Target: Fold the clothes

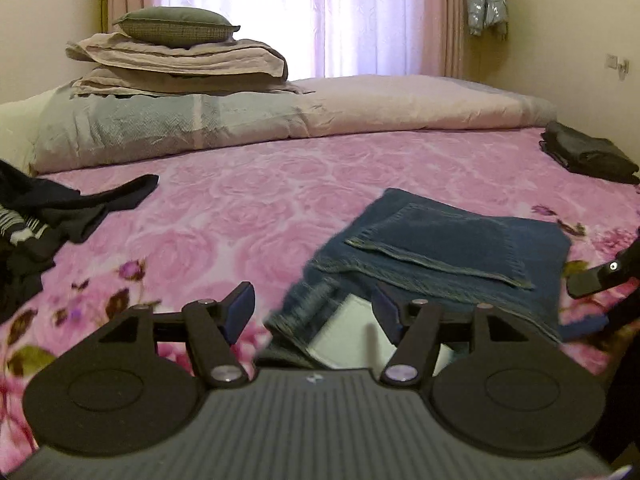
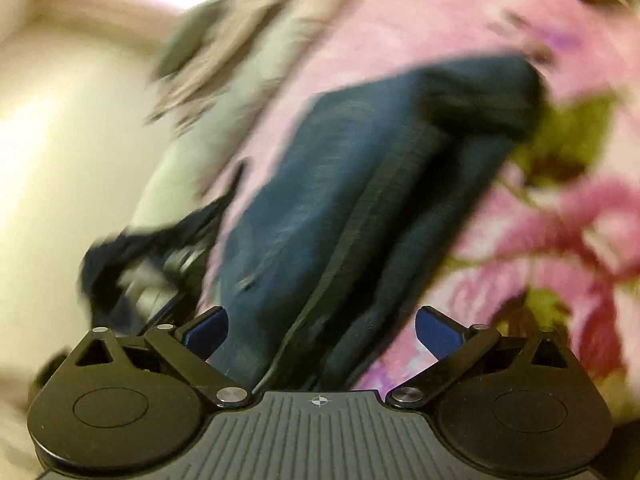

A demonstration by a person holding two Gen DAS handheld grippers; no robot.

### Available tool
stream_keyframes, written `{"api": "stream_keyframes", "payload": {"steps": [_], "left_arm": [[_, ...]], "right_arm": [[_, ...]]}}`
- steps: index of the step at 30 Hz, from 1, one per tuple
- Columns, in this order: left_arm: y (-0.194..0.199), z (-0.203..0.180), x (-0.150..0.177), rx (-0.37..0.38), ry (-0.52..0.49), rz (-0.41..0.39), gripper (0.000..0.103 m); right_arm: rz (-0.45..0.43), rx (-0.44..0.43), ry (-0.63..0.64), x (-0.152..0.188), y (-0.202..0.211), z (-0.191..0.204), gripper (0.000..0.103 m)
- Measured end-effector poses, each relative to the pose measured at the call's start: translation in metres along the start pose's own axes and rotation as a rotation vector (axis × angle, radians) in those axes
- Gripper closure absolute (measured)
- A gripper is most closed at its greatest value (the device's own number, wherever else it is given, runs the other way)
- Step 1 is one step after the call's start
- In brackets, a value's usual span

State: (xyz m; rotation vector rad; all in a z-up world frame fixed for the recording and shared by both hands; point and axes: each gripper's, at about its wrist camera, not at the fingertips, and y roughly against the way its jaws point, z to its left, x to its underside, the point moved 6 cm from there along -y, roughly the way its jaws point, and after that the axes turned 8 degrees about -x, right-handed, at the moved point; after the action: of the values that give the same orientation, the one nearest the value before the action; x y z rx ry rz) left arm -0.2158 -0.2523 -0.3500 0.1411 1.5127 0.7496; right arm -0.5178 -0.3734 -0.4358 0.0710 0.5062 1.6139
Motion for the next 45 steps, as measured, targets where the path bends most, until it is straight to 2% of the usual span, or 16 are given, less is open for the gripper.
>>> {"api": "stream_keyframes", "payload": {"steps": [4,6,7,8,11,18,21,23,25,27,29,32,37,40,43,45], "left_arm": [[-0.024,0.014,-0.003,0.046,0.075,0.067,0.043],[-0.034,0.016,0.0,0.071,0.081,0.109,0.043],[-0.036,0.015,0.002,0.08,0.08,0.123,0.043],[-0.037,0.014,0.004,0.09,0.08,0.135,0.043],[-0.029,0.003,0.009,0.162,0.128,0.153,0.043],[-0.001,-0.099,0.026,0.464,0.157,0.222,0.045],[0.0,-0.128,0.023,0.509,0.139,0.214,0.045],[-0.002,-0.137,0.017,0.511,0.124,0.199,0.045],[-0.005,-0.133,0.011,0.48,0.129,0.184,0.044],[-0.009,-0.122,0.005,0.439,0.148,0.177,0.044],[-0.015,-0.115,0.002,0.406,0.178,0.179,0.044],[-0.027,-0.108,-0.004,0.364,0.232,0.188,0.044],[-0.039,-0.115,-0.013,0.364,0.231,0.182,0.044],[-0.046,-0.121,-0.015,0.38,0.226,0.194,0.044],[-0.053,-0.13,-0.015,0.381,0.198,0.206,0.044],[-0.056,-0.134,-0.014,0.379,0.176,0.212,0.044]], "right_arm": [[-0.162,-0.029,-0.091,-0.014,-0.017,-0.001,0.001],[-0.15,0.004,-0.056,-0.022,-0.031,0.001,0.034],[-0.13,0.016,-0.044,-0.027,-0.035,0.001,0.064],[-0.102,-0.005,-0.052,-0.034,-0.035,-0.002,0.072],[-0.029,-0.057,-0.041,-0.058,-0.026,-0.009,0.079],[0.05,0.108,0.268,-0.175,0.01,-0.006,0.079],[0.063,0.18,0.33,-0.22,0.004,-0.02,0.078],[0.053,0.209,0.316,-0.23,0.004,-0.036,0.078],[0.035,0.183,0.309,-0.222,0.011,-0.043,0.078],[-0.007,0.153,0.305,-0.211,0.029,-0.047,0.065],[-0.068,0.138,0.278,-0.195,0.061,-0.053,0.019],[-0.157,0.087,0.227,-0.166,0.102,-0.059,0.017],[-0.197,0.048,0.111,-0.101,0.141,-0.073,0.017],[-0.17,0.041,0.041,-0.065,0.147,-0.08,0.017],[-0.169,0.036,0.064,-0.049,0.137,-0.075,0.017],[-0.206,0.059,0.091,-0.049,0.128,-0.068,0.008]]}}
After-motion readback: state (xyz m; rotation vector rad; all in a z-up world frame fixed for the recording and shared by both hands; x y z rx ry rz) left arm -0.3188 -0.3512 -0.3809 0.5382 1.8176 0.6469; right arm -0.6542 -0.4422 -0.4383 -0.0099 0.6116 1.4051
